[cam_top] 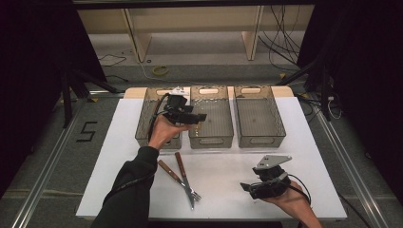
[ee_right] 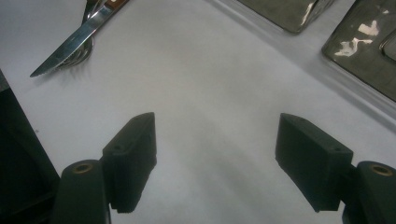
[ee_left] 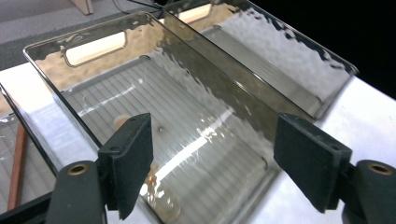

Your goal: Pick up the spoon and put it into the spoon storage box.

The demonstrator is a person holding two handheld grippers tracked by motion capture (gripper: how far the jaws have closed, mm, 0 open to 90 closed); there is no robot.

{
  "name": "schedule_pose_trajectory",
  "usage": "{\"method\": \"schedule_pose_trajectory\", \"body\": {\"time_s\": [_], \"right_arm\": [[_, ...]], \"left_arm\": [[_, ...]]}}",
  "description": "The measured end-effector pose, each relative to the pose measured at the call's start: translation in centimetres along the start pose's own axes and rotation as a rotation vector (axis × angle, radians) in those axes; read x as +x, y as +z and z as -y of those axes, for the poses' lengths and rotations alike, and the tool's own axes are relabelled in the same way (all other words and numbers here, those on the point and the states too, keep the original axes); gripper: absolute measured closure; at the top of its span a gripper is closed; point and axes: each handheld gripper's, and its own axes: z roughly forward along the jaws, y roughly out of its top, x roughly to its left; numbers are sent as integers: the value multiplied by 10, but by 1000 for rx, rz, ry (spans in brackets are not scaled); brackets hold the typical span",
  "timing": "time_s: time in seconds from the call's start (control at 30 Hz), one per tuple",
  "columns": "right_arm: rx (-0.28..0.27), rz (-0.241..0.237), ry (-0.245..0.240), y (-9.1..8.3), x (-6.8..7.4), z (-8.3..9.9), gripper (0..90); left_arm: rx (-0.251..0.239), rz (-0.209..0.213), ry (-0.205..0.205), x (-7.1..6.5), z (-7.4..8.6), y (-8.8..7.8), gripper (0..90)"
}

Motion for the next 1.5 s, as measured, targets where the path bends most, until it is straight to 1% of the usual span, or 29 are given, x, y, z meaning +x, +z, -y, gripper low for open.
{"method": "schedule_pose_trajectory", "body": {"time_s": [0.07, 0.17, 0.23, 0.27, 0.37, 0.43, 0.5, 0.6, 0.63, 0.7, 0.73, 0.8, 0.87, 0.93, 1.1, 1.13, 1.2, 1.23, 1.37, 1.4, 1.5], "right_arm": [[0, 0, 2, 0, 0, 0, 300], [0, 0, 0, 0, 1, 0, 300], [-1, 1, 1, 0, 1, 0, 300], [-1, 1, -1, 0, 1, 0, 300], [-1, 1, 0, 0, 1, -1, 300], [1, 2, -2, 0, 2, -1, 301], [4, 1, -3, 0, 2, -1, 301], [5, 2, -4, 1, 3, -1, 301], [7, 2, -6, 1, 3, -1, 301], [3, 0, -8, 0, 3, -1, 301], [3, 0, -9, 0, 3, -1, 301], [3, 1, -4, 0, 3, -1, 301], [2, 0, -7, 0, 3, -1, 301], [3, 0, -8, 0, 3, -1, 301], [4, 1, -7, 0, 3, -1, 301], [4, 1, -7, 0, 3, -1, 301], [4, 2, -10, 1, 4, -1, 301], [4, 2, -8, 1, 4, -1, 301], [3, 0, -9, 1, 4, 0, 301], [2, -1, -4, 0, 4, -1, 301], [2, -1, -4, 0, 3, 0, 301]], "left_arm": [[-5, 10, 10, -3, 5, -6, 291], [14, 14, 44, -5, 14, -15, 316], [21, 23, 42, -7, 22, -19, 325], [32, 29, 48, -8, 26, -21, 328], [48, 23, 72, -11, 38, -24, 352], [64, 29, 91, -12, 46, -24, 395], [84, 32, 114, -15, 54, -23, 481], [134, 24, 160, -17, 65, -18, 585], [150, 17, 164, -17, 67, -17, 617], [164, 32, 163, -17, 72, -14, 682], [168, 31, 163, -18, 75, -13, 708], [193, 27, 173, -17, 79, -11, 749], [205, 25, 170, -15, 84, -9, 790], [231, 29, 168, -14, 90, -5, 815], [281, 26, 182, -13, 100, 1, 840], [279, 21, 178, -13, 102, 2, 842], [289, 25, 179, -12, 103, 4, 845], [296, 25, 187, -12, 104, 5, 846], [305, 21, 183, -12, 108, 8, 855], [312, 23, 189, -12, 108, 8, 854], [327, 25, 188, -11, 110, 10, 858]]}}
